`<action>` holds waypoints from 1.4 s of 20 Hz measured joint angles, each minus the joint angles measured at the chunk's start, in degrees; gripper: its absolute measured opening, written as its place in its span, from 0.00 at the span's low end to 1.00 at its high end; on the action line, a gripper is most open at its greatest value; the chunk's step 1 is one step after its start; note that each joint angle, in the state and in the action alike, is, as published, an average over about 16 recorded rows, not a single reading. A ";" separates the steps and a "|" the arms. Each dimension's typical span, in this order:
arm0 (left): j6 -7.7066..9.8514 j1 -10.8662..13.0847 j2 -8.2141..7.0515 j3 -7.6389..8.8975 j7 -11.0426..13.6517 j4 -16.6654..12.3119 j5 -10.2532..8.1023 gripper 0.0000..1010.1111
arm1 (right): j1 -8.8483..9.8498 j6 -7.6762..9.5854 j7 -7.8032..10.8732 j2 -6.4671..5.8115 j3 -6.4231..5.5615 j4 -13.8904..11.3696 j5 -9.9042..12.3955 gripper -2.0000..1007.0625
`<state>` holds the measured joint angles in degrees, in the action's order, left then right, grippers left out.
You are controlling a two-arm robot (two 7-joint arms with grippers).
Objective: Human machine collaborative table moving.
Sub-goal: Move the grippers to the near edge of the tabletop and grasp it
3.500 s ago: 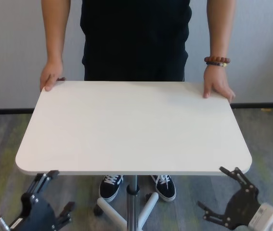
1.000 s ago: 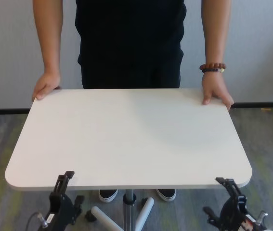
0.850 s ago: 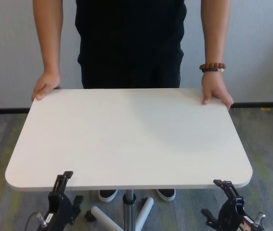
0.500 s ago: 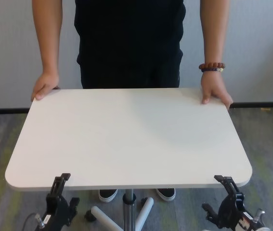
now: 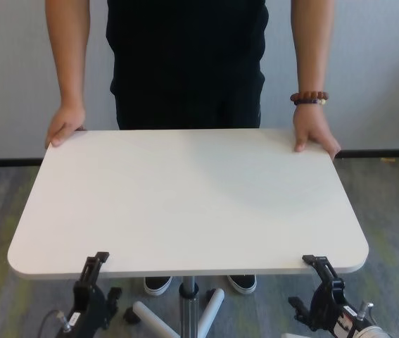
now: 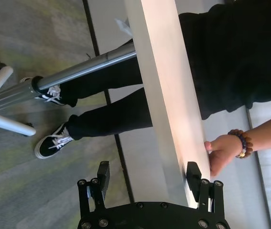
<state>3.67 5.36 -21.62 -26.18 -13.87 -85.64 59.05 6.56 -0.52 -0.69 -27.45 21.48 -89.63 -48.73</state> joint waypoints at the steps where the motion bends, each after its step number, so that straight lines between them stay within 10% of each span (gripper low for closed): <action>1: -0.02 -0.11 0.01 -0.08 -0.07 0.15 0.03 0.99 | -0.31 0.02 -0.21 0.05 0.20 0.26 -0.24 1.00; 28: 0.45 -1.68 0.44 -0.43 -0.10 2.42 -0.36 0.99 | -5.21 1.07 -3.35 1.65 2.28 5.05 -3.00 1.00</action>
<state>4.11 3.67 -21.18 -26.61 -13.96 -83.22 58.69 1.35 0.55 -4.04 -25.80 23.76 -84.58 -51.73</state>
